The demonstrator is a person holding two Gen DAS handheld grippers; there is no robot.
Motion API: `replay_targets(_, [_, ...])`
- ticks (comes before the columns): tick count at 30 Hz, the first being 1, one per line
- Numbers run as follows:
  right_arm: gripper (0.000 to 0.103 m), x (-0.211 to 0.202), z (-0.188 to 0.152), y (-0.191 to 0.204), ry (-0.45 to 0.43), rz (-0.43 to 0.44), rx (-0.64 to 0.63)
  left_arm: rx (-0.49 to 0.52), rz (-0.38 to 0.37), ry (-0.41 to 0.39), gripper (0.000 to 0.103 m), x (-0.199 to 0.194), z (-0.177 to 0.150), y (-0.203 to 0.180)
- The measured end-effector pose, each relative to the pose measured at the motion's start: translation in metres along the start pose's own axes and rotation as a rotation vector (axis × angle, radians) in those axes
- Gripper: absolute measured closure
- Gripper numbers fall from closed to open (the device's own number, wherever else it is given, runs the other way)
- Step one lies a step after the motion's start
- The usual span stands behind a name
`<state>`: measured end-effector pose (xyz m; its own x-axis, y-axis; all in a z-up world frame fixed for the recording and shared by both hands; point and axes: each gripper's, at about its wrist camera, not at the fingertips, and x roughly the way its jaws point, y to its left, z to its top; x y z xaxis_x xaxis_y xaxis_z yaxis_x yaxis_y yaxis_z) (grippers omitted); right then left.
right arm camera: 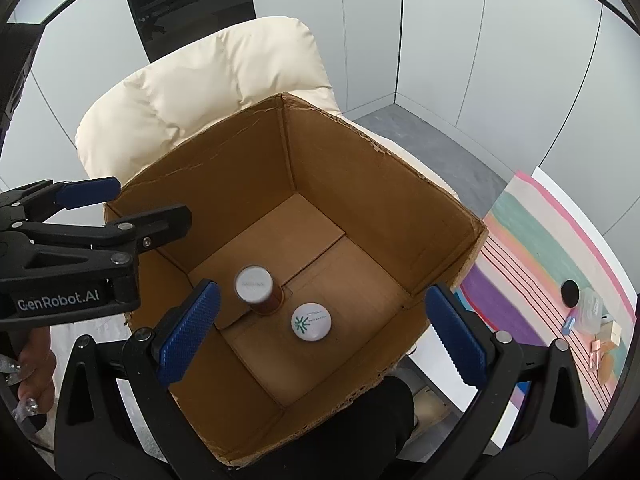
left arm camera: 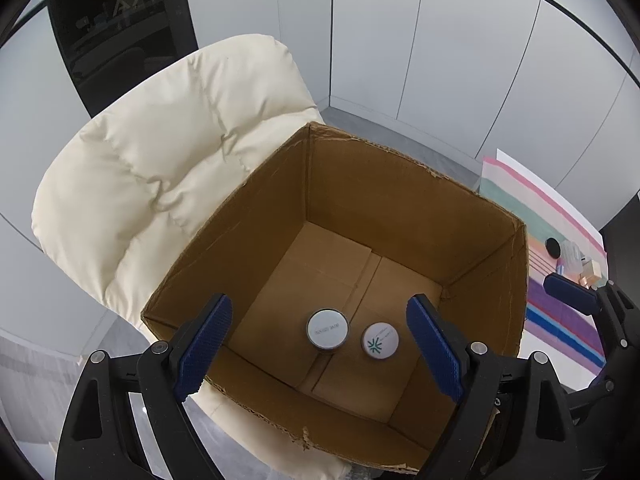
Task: Organize objects
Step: 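Open both tools to drop the jar and compact into the box, then move both tools back from the box to the cloth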
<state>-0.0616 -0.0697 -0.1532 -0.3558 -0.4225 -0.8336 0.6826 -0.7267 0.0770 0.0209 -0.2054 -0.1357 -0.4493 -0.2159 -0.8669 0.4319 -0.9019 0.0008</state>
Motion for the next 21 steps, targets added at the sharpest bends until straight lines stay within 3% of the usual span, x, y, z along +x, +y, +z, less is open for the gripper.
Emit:
replay_targets(8, [0.000, -0.007, -0.010, -0.010, 0.006, -0.033, 0.023, -0.004, -0.036, -0.017, 0.013, -0.005, -0.002, -0.005])
replay_targets(21, [0.000, -0.044, -0.024, -0.052, -0.039, -0.089, 0.136, 0.092, -0.090, -0.045, 0.013, -0.016, -0.013, -0.043])
